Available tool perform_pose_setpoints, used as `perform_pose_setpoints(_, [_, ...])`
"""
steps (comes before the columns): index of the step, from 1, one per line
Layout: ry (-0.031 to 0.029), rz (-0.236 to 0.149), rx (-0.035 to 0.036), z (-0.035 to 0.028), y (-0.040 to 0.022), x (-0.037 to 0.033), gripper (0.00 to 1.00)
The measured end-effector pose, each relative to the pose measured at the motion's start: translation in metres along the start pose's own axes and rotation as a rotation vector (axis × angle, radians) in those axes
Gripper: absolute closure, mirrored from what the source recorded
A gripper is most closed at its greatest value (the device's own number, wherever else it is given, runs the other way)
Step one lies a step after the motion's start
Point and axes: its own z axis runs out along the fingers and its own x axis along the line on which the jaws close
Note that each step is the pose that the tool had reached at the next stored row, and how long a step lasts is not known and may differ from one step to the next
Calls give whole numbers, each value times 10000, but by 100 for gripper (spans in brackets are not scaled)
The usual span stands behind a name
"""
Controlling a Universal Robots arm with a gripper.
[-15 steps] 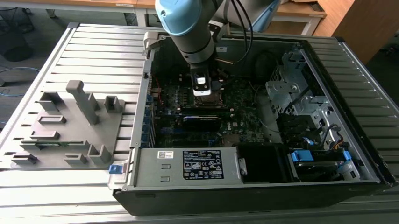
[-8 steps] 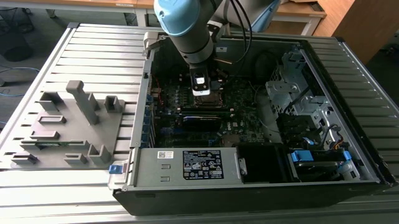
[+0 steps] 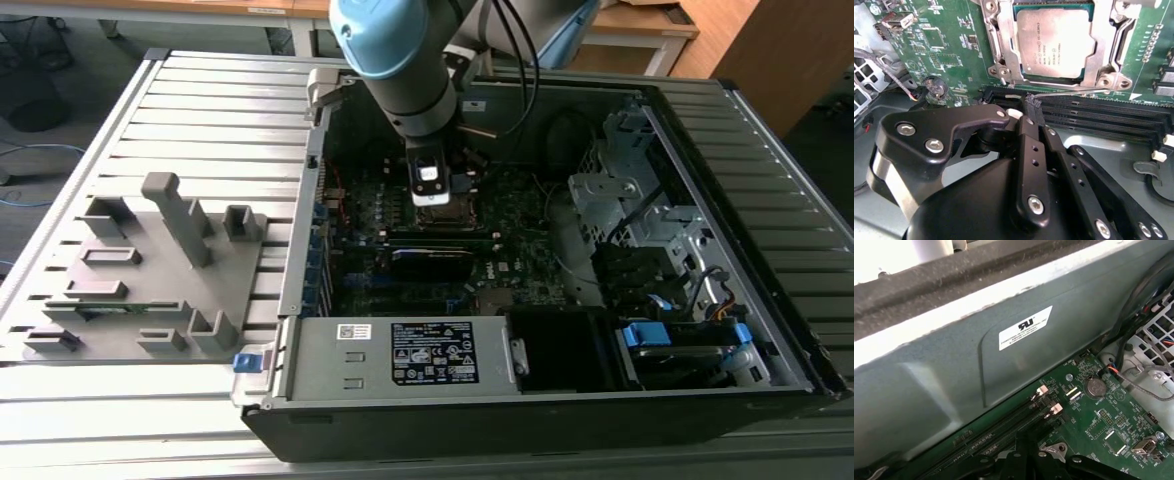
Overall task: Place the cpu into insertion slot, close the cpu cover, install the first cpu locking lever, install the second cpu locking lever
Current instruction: 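Install the first cpu locking lever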
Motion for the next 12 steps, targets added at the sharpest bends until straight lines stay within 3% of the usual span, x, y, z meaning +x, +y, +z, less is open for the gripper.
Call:
perform_pose_setpoints(7, [-7,-43,35,24,-19,-5,89])
perform_pose_setpoints(12, [-48,-103,121,49,-32,-2,89])
